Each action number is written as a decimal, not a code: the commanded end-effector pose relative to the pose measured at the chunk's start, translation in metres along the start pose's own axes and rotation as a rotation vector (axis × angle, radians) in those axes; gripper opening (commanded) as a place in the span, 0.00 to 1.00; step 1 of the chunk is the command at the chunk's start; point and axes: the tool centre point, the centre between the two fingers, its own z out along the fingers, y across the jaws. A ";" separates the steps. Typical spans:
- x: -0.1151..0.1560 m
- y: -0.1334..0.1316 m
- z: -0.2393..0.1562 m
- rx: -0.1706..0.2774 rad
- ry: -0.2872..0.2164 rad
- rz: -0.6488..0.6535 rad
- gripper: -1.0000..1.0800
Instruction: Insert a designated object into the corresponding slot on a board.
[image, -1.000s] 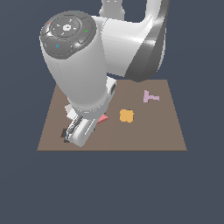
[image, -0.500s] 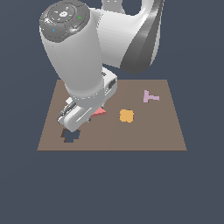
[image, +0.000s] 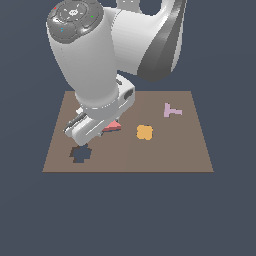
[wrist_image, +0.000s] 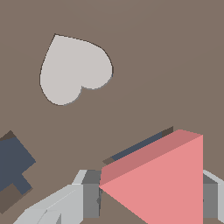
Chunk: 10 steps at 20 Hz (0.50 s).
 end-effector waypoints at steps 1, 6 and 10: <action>0.000 0.000 0.002 0.000 0.000 0.001 0.00; 0.000 0.000 0.010 0.000 0.000 0.004 0.96; 0.000 0.000 0.010 0.000 0.000 0.004 0.96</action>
